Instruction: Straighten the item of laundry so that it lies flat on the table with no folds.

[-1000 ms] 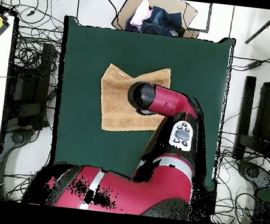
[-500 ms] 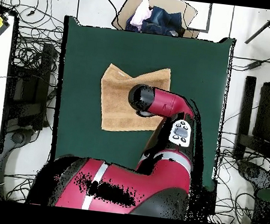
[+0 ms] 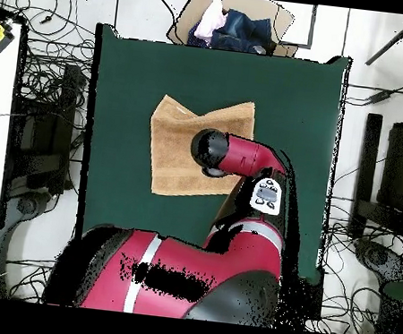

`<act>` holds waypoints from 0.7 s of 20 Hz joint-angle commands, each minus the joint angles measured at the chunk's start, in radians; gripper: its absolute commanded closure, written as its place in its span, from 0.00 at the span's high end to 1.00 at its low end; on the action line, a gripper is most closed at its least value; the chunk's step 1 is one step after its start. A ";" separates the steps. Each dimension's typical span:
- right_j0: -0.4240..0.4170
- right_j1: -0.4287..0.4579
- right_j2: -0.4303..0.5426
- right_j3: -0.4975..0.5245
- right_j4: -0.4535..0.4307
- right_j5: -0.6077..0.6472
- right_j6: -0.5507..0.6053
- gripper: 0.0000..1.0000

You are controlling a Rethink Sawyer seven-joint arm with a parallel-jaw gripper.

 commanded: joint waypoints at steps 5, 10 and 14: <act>0.009 0.019 0.077 -0.006 0.030 -0.049 0.189 0.00; 0.005 0.017 0.082 -0.001 0.032 -0.055 0.188 0.00; 0.009 0.018 0.077 -0.005 0.033 -0.050 0.193 0.00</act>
